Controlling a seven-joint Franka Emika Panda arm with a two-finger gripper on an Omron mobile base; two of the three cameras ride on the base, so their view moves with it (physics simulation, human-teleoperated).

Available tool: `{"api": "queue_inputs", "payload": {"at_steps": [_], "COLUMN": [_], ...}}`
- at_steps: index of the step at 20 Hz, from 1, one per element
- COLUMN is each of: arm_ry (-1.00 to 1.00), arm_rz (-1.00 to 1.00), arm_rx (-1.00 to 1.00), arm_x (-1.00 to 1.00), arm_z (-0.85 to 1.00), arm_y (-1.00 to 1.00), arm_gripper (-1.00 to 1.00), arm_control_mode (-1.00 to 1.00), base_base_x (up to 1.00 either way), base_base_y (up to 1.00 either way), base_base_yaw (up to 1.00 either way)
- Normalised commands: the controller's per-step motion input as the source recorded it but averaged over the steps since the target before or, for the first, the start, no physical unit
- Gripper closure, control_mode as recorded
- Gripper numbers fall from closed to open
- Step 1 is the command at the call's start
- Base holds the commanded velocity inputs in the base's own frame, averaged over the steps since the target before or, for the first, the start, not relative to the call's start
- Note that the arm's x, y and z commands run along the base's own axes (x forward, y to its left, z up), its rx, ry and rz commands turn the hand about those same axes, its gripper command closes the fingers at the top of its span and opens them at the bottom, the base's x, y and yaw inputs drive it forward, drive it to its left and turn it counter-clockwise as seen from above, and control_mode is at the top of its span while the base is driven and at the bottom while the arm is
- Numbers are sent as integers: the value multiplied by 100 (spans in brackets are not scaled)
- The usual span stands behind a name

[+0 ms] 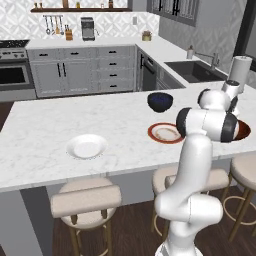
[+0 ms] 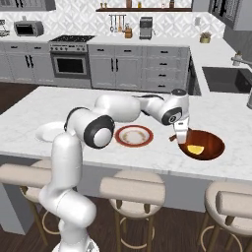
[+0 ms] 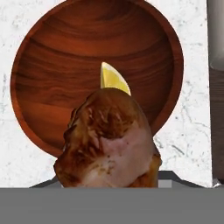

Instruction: Pick the chicken drumstick and lemon wedge from their plates and place them in the bowl. Then put the bowl in the fridge.

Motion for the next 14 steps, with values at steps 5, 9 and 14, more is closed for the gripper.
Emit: {"api": "queue_inputs", "payload": {"at_steps": [5, 9, 14], "arm_ry": [-5, 0, 0], "arm_rz": [0, 0, 0], "arm_rx": [-4, 0, 0], "arm_x": [-12, 0, 0], "arm_z": [2, 0, 0], "arm_y": [0, 0, 0], "arm_gripper": [100, 100, 100], "arm_control_mode": [-100, 100, 100], "base_base_x": [0, -41, -24], "base_base_y": [0, -28, -75], "base_base_yaw": [0, 0, 0]}}
